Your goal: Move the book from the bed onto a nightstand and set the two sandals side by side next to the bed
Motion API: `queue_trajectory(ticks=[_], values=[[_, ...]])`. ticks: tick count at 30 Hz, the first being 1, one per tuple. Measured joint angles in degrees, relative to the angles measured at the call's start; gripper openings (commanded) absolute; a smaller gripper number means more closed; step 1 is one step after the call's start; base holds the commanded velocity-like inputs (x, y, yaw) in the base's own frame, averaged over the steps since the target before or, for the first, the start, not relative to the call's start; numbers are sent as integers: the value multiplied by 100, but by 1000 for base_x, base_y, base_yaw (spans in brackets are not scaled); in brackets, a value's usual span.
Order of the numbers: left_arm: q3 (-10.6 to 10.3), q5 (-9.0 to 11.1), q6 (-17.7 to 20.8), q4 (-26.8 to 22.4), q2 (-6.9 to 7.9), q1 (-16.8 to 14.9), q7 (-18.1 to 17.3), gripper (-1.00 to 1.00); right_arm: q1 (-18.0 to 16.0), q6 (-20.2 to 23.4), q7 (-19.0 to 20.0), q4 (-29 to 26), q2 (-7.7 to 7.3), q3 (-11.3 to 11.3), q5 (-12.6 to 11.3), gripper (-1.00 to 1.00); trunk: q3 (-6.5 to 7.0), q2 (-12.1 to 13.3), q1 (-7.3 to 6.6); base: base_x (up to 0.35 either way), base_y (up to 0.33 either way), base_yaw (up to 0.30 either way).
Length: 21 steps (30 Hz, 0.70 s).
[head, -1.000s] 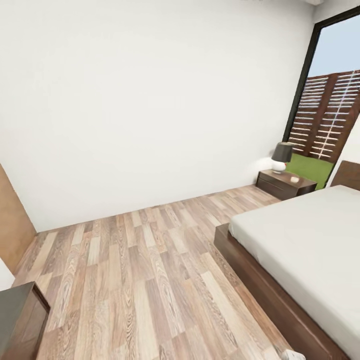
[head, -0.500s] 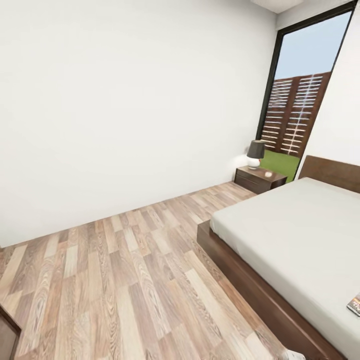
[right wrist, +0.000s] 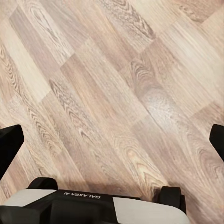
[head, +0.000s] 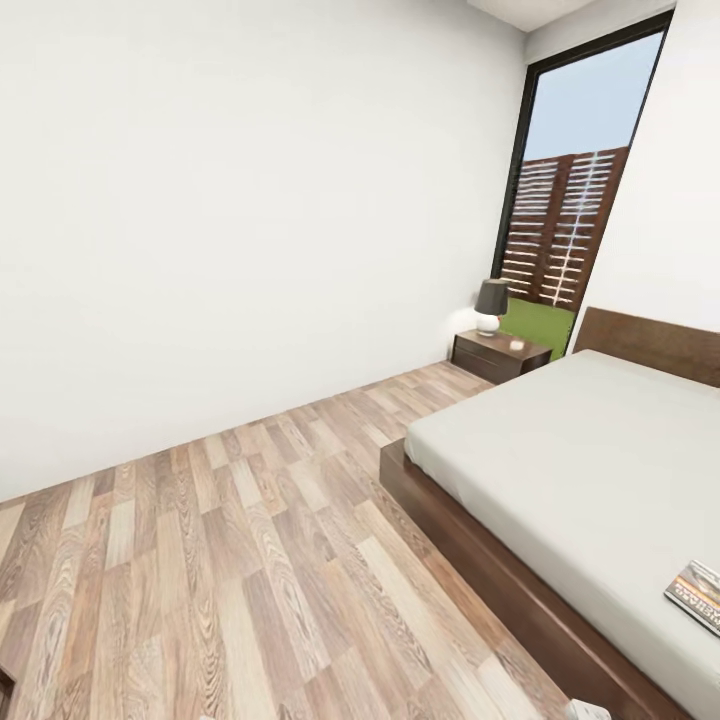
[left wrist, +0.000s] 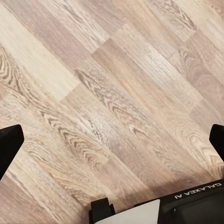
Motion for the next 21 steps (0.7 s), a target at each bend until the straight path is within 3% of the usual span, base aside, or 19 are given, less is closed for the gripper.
queue_trajectory(ticks=[11,21], values=[[2,0,-1,1,-1,11,0,100,0,1,8,0,-4,-2,3,100,0,0,0,0,0,-19],[5,-2,0,2,-2,32,0,100,1,0,8,0,1,-2,-2,100,0,0,0,0,0,-249]])
